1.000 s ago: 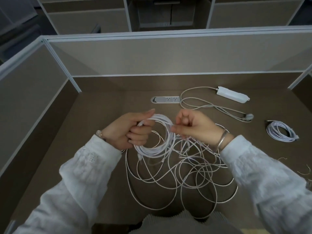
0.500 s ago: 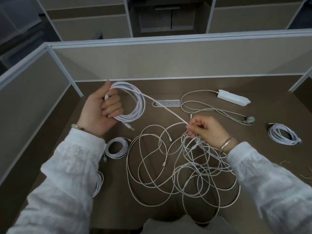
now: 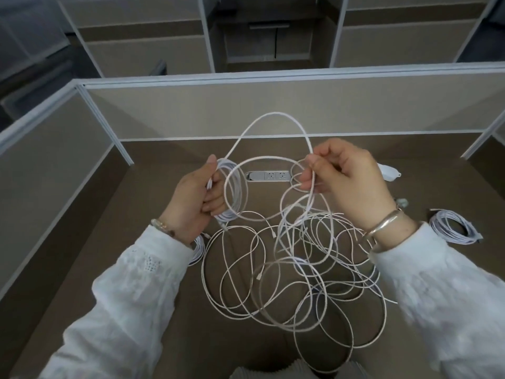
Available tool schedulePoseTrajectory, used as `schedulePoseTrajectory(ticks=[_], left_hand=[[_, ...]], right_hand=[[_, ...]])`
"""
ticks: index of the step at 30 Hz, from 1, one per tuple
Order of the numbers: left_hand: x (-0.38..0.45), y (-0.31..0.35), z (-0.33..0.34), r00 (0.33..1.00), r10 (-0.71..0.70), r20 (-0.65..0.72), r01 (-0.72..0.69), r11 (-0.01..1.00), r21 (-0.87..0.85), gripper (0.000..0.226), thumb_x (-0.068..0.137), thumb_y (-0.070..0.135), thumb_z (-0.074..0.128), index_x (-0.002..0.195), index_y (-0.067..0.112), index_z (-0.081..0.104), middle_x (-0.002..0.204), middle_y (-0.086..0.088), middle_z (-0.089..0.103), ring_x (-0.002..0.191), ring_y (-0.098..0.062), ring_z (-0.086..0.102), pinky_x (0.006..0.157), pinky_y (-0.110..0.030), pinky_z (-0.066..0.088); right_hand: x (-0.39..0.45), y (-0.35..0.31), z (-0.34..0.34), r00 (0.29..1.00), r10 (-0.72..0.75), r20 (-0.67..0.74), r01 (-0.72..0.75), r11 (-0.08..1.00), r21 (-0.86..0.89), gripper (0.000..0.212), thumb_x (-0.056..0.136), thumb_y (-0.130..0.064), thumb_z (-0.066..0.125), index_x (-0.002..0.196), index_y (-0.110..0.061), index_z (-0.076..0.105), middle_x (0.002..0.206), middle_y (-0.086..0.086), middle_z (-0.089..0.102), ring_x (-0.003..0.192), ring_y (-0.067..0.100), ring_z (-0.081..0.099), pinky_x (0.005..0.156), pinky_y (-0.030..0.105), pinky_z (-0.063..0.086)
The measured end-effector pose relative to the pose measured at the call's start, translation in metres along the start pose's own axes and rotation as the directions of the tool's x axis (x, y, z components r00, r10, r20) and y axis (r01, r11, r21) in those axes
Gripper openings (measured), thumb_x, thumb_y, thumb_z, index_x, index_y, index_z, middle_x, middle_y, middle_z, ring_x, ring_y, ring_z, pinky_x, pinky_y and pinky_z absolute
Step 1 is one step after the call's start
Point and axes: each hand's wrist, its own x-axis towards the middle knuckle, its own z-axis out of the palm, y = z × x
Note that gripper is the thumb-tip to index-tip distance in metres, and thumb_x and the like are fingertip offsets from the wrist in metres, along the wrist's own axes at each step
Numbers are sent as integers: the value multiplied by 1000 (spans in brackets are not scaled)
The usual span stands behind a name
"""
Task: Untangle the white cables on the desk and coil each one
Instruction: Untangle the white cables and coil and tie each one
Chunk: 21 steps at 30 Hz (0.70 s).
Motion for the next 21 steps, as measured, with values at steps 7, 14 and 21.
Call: schedulePoseTrajectory(ticks=[7,14,21], left_hand=[[-4,0,0,974,136,-182,-105,979,172,41,101,35,43,67,14,40,41,5,26,32,-9,18,38,-16,19],[-8,-7,-1,983,71,-167,-37,979,201,40,101,37,45,68,14,42,44,3,27,33,-10,18,38,-17,19],[-8,-6,-5,993,-112,-38,109,992,-64,43,101,41,39,65,17,41,42,6,21,31,-6,17,34,-19,17]], right_hand=[[15,42,-7,996,82,-17,-82,923,-376,15,101,-21,37,87,-18,39,67,5,69,54,19,66,59,34,56],[15,82,-6,979,182,96,-140,931,-336,17,98,-13,45,82,-14,47,60,6,66,49,17,61,55,31,52],[-10,92,12,975,105,197,66,707,-705,16,95,-22,50,93,-14,64,83,12,70,82,33,64,71,35,47]])
